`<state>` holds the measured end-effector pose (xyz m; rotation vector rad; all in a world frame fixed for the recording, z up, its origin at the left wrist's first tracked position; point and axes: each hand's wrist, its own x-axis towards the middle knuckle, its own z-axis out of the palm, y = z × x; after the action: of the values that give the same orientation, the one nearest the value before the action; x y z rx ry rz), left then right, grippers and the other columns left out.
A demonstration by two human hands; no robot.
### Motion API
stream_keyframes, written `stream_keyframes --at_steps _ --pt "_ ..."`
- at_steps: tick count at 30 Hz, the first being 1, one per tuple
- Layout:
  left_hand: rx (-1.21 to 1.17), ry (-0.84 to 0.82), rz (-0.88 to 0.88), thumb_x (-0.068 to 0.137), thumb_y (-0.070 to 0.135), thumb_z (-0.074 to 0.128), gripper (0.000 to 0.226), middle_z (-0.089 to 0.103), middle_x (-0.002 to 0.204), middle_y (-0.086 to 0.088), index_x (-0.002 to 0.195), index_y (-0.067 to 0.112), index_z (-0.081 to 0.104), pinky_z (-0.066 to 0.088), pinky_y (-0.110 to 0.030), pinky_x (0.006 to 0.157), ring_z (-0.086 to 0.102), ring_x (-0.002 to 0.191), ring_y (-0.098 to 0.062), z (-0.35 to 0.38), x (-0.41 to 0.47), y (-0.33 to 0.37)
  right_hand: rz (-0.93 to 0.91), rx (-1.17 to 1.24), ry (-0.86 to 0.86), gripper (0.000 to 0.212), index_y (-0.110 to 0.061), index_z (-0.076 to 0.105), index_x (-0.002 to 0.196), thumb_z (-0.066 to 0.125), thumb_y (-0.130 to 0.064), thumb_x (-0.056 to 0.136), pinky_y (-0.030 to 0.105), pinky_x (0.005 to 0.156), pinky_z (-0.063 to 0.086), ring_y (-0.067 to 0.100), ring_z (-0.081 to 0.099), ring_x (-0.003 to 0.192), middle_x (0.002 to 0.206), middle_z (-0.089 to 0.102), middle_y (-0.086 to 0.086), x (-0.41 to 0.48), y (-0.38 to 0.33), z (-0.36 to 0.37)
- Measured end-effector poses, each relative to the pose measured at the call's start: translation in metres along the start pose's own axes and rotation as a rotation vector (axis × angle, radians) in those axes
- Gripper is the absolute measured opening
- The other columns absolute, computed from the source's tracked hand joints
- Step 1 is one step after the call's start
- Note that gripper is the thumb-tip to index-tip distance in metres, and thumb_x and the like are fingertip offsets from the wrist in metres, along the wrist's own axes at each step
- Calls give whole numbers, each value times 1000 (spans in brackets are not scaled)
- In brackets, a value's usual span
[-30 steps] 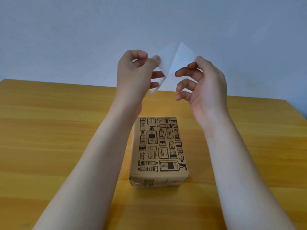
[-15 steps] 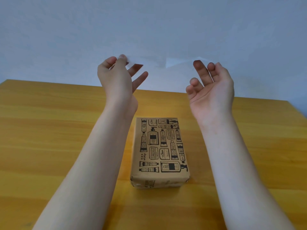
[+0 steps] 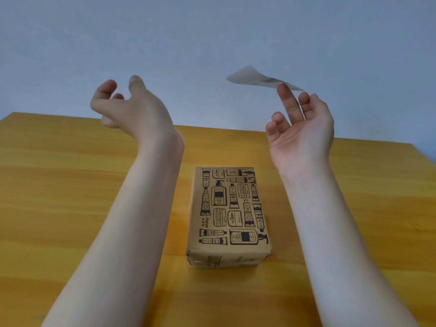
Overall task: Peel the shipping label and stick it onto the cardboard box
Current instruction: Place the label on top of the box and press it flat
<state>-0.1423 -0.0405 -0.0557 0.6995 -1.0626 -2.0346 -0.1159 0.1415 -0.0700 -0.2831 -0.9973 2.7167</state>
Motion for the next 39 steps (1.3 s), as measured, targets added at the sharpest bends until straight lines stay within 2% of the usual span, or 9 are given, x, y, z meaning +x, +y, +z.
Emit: stream_keyframes --at_steps 4,9,12,15,19,23,30,35,39 --pt "91 -137 98 97 10 64 27 47 127 2 114 27 50 41 -14 75 56 113 -16 1 -4 -1 -49 -108 -9 18 -15 53 95 48 -26 107 26 48 48 22 53 49 98 82 10 -2 0 2" --pt "334 -620 225 92 11 75 14 73 92 13 99 22 74 48 -8 72 66 74 11 6 -23 0 -157 -423 -66 23 -9 55 97 44 -26 109 32 47 52 27 56 48 97 81 12 -2 6 5" --pt "546 -869 264 91 29 80 9 78 94 17 100 28 78 49 -5 74 70 81 14 4 -39 -2 -184 -534 -89 30 -5 62 103 43 -27 110 35 49 56 28 62 51 96 81 11 -1 9 7" --pt "740 -994 318 88 45 81 35 78 109 20 121 35 75 55 -15 82 73 97 5 0 -40 -4 -197 -574 -97 33 -2 67 108 44 -26 109 37 51 57 29 68 58 93 79 8 -2 8 7" --pt "760 -998 374 89 40 80 36 77 104 19 124 36 75 57 -23 83 73 92 1 -1 -37 -8 -198 -604 -152 35 -7 69 98 44 -29 109 39 54 58 28 72 66 92 80 5 -5 6 8" --pt "687 -886 399 94 27 72 14 79 93 17 103 28 81 56 -24 79 73 93 4 2 -31 -12 -188 -672 -229 43 -13 74 102 49 -47 107 35 53 57 26 75 73 103 79 8 -4 7 8" --pt "563 -813 156 96 18 72 9 81 79 8 91 22 79 57 -21 61 75 65 -5 2 -19 -10 -185 -924 -108 31 -20 75 111 73 -45 92 27 45 43 10 61 59 96 75 -3 10 8 -3" --pt "606 -904 24 97 17 73 9 84 86 2 92 20 80 63 -31 72 78 73 -12 -3 -19 -14 -134 -1009 -125 15 -19 79 87 76 -34 91 24 43 39 14 54 52 64 72 -10 10 1 -9" --pt "652 -891 -22 98 17 72 8 86 97 -4 96 19 80 67 -44 82 83 86 -24 -11 -23 -11 -121 -1030 -142 13 -19 79 89 78 -32 90 23 43 38 14 53 47 64 72 -6 7 -3 -11"
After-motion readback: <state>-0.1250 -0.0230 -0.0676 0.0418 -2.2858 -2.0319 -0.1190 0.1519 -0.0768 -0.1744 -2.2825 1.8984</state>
